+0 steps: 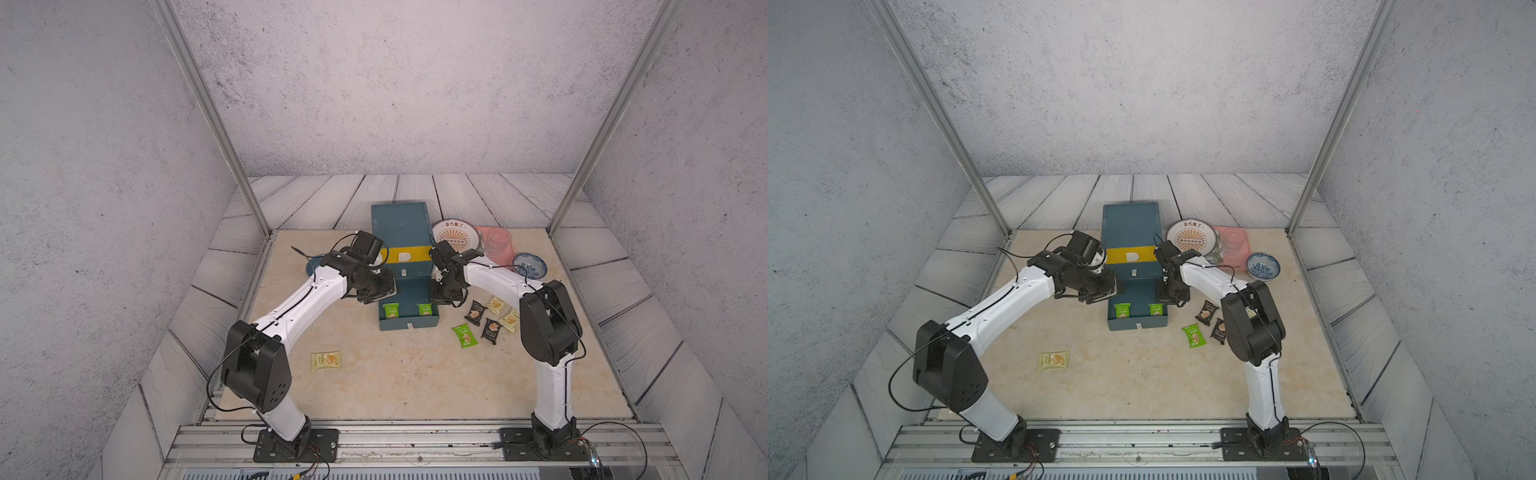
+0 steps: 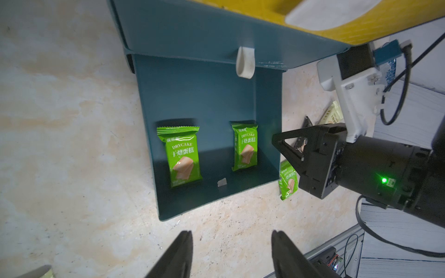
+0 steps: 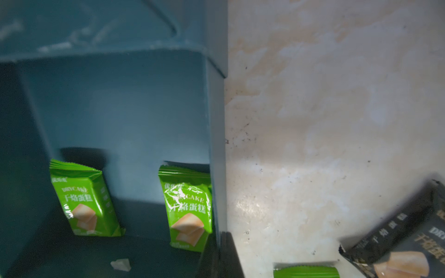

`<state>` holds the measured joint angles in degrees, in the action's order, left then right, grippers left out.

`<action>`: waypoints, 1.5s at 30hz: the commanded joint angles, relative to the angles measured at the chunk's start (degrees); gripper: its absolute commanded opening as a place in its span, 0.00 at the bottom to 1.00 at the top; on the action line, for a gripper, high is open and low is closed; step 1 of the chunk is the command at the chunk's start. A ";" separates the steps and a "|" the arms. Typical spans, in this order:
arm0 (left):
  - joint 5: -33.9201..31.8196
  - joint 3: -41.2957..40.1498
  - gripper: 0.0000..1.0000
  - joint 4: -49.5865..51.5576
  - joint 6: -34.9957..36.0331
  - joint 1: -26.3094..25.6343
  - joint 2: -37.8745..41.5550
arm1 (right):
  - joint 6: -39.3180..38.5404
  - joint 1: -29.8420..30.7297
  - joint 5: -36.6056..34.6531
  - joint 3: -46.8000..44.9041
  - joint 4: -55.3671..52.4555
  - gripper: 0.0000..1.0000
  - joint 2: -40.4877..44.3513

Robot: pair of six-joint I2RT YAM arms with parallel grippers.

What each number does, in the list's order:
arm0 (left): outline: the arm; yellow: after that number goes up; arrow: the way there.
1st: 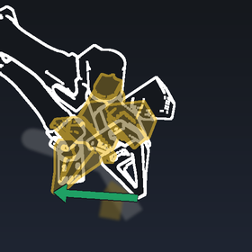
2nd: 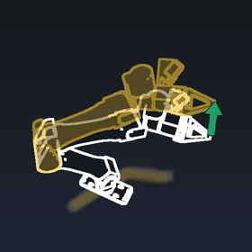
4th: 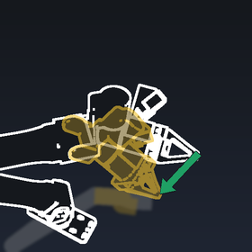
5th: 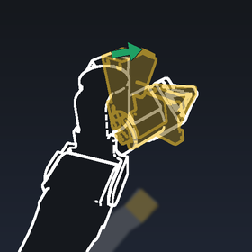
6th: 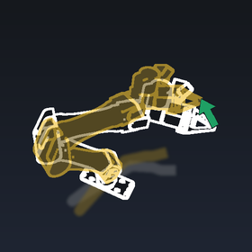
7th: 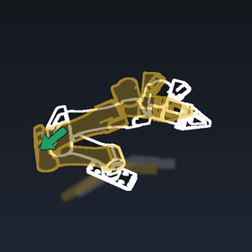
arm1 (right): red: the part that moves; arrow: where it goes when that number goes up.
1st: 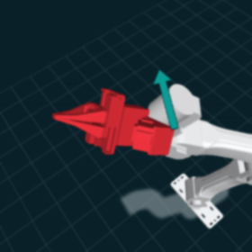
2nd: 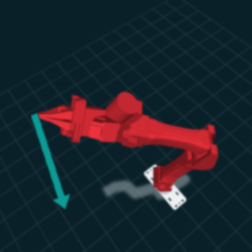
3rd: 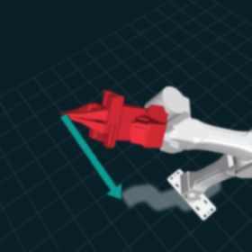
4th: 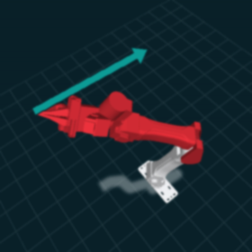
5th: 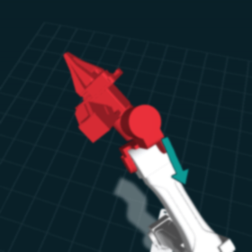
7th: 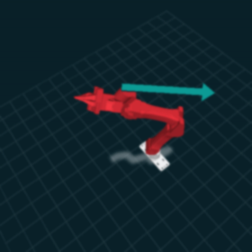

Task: Take the cookies out of the drawer
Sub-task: Adjust the drawer in the storage box, then pick up the cookie from the drawer.

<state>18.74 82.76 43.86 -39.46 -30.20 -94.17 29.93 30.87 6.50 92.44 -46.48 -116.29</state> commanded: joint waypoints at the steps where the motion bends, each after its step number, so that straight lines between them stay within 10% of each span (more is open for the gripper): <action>1: 0.23 1.70 0.58 0.74 0.13 -0.84 -2.04 | -0.05 0.28 -1.14 0.11 0.77 0.00 1.59; 22: -17.82 18.24 0.65 17.81 2.59 -6.89 -23.89 | 0.47 0.32 -0.83 -1.74 1.83 0.00 1.64; 45: -16.98 18.25 0.65 14.21 2.58 -6.89 -33.84 | 0.19 0.24 -0.17 -0.51 1.39 0.00 0.45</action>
<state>1.74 100.36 57.71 -36.95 -37.26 -126.82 30.06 31.22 6.31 91.61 -45.30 -115.92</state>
